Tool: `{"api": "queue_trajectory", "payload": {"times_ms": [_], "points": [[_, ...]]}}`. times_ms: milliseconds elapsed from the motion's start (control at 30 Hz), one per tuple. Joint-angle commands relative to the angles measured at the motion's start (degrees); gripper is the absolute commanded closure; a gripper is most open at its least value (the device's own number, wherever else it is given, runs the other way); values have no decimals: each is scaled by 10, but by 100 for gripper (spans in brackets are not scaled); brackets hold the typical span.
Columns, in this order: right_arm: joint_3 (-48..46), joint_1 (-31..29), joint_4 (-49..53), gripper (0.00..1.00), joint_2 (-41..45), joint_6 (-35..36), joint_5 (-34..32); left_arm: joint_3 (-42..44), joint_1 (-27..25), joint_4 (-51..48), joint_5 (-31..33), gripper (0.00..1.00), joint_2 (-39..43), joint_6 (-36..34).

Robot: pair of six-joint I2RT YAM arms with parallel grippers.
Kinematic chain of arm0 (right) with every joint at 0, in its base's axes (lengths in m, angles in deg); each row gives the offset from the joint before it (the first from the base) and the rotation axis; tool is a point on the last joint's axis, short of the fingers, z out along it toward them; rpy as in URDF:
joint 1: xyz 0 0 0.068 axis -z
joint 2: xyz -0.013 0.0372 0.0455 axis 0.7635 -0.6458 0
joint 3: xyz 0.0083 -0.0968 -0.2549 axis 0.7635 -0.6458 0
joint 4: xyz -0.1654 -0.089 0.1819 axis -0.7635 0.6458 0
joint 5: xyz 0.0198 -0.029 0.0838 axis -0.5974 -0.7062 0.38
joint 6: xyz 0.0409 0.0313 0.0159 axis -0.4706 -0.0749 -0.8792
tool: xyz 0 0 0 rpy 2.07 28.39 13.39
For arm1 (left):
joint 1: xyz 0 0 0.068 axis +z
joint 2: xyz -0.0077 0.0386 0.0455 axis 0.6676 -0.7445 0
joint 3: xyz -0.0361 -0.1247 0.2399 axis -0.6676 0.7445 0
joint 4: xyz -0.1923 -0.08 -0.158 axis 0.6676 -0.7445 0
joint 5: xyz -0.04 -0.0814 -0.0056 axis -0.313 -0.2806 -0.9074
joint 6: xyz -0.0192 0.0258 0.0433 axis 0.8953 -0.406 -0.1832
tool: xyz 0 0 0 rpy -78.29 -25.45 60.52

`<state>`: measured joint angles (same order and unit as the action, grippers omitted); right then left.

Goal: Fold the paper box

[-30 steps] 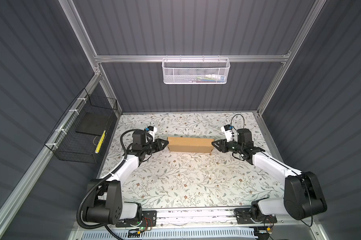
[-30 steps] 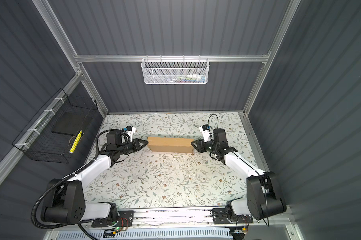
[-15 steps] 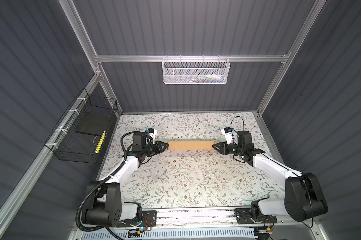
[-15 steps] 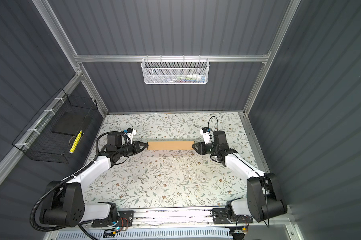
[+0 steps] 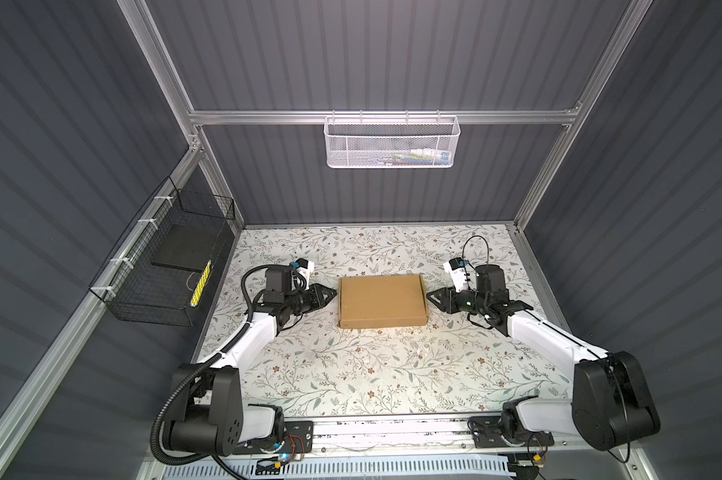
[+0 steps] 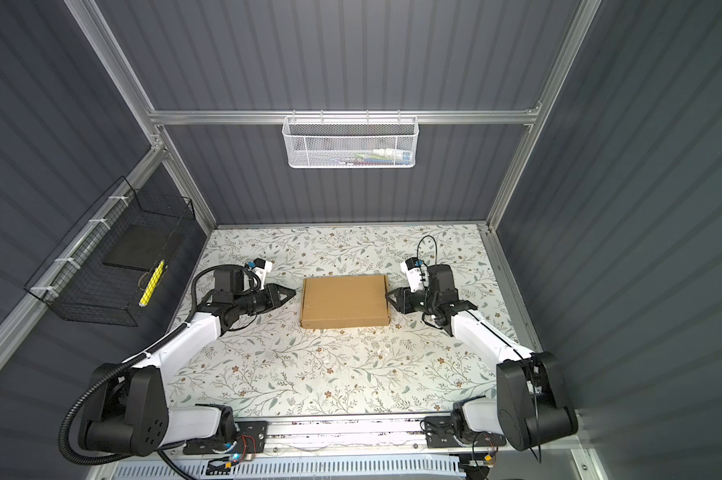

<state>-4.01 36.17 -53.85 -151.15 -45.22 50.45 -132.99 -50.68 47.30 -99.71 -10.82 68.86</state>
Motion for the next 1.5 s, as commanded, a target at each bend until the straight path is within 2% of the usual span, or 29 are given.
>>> {"api": "queue_trajectory", "payload": {"times_ms": [0,133,233,667,733,833,867,900,1200,1267,1467], "points": [[-8,0,8,60,10,8,-8,-9,1,-14,6,74,8,-16],[-9,0,4,58,13,8,-12,-15,1,-20,13,71,10,-20],[-12,0,1,55,17,10,-14,-22,1,-30,22,65,13,-26],[-38,5,-34,42,63,10,-29,-67,1,-78,65,30,21,-62],[-42,7,-39,39,70,9,-33,-72,1,-84,73,1,23,-68],[-47,9,-43,33,79,6,-38,-77,1,-93,88,0,30,-77],[-49,9,-46,9,80,5,-39,-78,1,-94,94,0,33,-80],[-51,10,-48,1,83,2,-39,-78,1,-94,101,0,37,-82],[-98,15,-104,1,113,-29,-72,-68,1,-86,162,0,70,-89],[-113,16,-115,1,118,-31,-86,-65,1,-84,195,0,78,-88],[-161,19,-151,1,181,-37,-123,-53,1,-83,239,0,88,-89]]}}
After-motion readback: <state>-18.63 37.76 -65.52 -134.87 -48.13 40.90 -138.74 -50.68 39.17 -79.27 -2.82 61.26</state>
